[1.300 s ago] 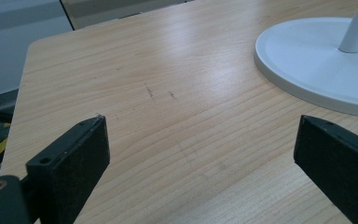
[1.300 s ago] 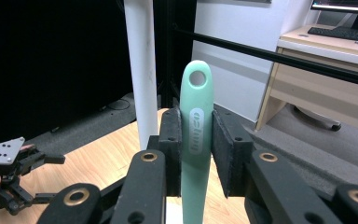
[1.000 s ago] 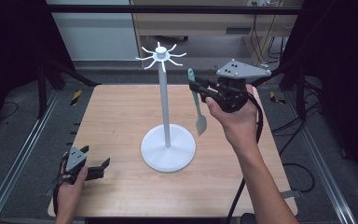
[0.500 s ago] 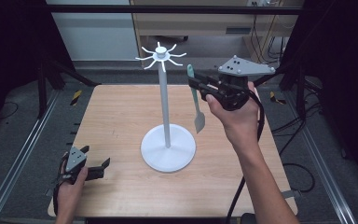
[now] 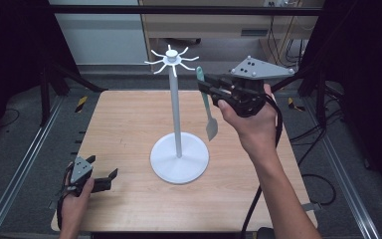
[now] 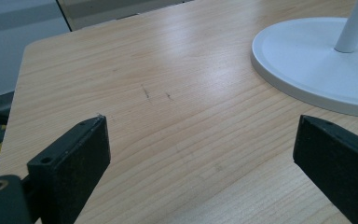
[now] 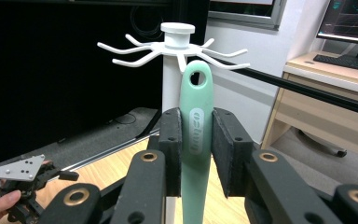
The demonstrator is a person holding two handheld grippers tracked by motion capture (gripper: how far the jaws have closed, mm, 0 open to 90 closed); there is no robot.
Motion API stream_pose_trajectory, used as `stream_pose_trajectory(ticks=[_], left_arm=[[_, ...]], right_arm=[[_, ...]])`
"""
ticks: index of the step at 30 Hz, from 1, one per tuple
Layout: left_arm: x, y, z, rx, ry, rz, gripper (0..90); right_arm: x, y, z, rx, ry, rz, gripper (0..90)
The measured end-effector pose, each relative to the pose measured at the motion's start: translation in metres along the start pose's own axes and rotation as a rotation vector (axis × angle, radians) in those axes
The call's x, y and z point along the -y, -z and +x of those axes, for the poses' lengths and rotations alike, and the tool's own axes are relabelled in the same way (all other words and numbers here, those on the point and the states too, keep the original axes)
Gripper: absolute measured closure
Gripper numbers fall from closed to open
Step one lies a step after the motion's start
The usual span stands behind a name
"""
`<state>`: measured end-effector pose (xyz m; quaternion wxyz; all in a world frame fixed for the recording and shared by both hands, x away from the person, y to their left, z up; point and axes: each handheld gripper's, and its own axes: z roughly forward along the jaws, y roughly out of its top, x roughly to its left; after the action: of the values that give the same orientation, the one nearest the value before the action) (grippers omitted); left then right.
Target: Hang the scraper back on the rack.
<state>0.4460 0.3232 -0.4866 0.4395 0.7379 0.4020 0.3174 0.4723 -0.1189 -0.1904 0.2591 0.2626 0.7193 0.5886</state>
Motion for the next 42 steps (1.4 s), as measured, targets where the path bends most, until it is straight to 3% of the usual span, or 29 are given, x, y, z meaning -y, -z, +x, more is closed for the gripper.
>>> stream_pose_trajectory(ticks=[42], left_arm=[[0.000,-0.002,-0.001,0.011,-0.002,0.003,3.6]], right_arm=[[-0.005,-0.027,0.005,-0.020,0.015,0.041,74.4]])
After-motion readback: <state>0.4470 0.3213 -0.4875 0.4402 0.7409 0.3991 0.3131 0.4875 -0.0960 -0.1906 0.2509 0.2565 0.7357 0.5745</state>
